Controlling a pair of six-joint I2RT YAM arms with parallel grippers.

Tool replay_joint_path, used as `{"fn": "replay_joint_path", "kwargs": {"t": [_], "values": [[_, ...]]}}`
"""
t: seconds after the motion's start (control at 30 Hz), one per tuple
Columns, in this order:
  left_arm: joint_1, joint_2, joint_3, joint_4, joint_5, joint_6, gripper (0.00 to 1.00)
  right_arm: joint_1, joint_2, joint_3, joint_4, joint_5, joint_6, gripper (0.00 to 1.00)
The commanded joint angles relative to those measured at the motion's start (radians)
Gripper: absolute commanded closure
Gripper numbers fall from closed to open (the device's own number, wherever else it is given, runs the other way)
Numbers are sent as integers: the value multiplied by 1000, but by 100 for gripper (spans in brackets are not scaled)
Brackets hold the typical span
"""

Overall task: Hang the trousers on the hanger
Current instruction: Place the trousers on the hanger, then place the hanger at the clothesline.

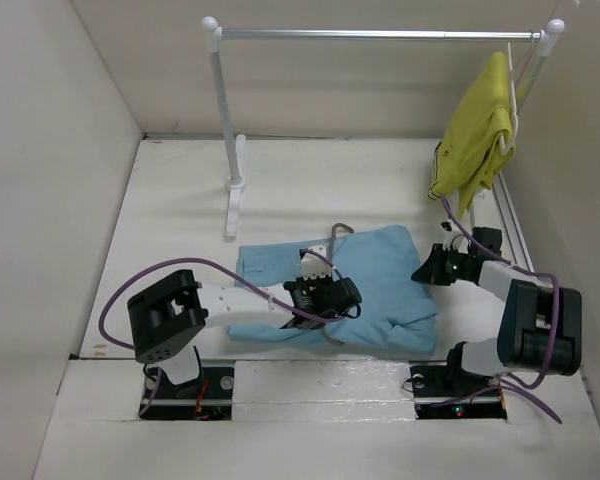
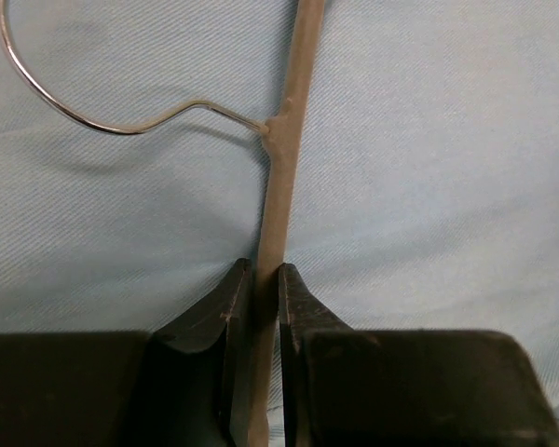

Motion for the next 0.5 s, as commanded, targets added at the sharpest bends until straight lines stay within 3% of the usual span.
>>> {"fn": "replay_joint_path", "kwargs": {"t": [0.0, 0.17, 0.27, 0.3, 0.4, 0.47], "values": [[-12, 14, 69, -233, -178, 5, 100, 12, 44, 46, 66, 109, -84, 100], [-78, -3, 198, -301, -219, -9, 100, 23, -10, 48, 47, 117, -75, 98], [-100, -21, 241, -316, -233, -11, 100, 44, -43, 86, -13, 99, -84, 76], [-112, -33, 250, -318, -245, -12, 100, 45, -53, 97, -46, 93, -86, 62], [-112, -61, 265, -313, -244, -2, 100, 72, -142, 143, -133, 73, -81, 42], [-112, -78, 267, -299, -244, 6, 100, 106, -240, 183, -177, 79, -72, 36]]}}
